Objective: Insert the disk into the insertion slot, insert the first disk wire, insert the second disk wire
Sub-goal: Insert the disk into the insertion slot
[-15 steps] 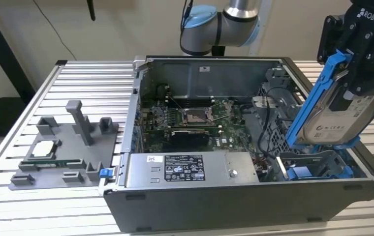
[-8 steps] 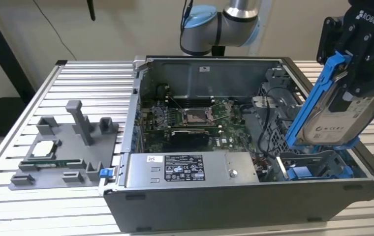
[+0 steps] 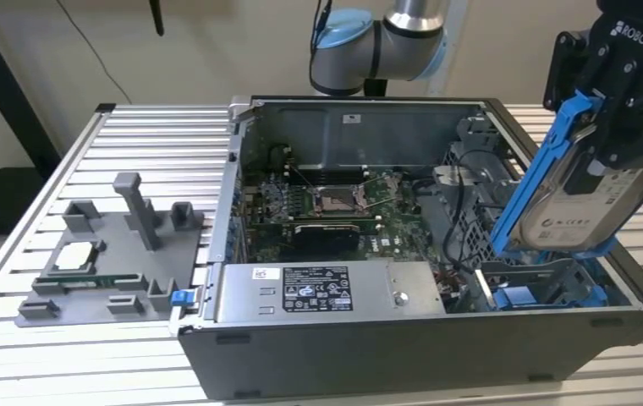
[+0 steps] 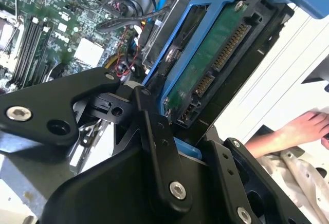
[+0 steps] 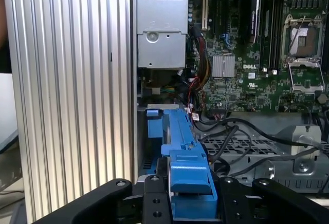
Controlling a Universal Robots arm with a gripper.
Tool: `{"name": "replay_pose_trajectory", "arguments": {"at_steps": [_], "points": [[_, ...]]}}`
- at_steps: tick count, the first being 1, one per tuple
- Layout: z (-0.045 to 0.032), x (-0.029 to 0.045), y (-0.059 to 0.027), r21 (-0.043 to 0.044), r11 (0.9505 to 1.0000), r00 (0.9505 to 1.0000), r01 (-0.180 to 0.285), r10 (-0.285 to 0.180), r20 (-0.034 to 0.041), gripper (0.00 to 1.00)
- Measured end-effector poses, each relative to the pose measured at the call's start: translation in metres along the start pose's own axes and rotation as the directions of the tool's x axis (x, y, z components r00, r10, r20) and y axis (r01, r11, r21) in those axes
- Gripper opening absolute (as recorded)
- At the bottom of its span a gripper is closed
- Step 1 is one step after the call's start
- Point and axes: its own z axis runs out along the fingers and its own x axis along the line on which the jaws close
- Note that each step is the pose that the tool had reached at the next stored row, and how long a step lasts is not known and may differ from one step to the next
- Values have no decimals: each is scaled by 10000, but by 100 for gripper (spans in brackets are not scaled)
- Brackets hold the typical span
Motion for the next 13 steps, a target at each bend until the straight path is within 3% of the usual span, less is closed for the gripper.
{"name": "replay_pose_trajectory", "arguments": {"at_steps": [13], "points": [[30,0,2,0,10000,10000,0,0,-1,0]]}}
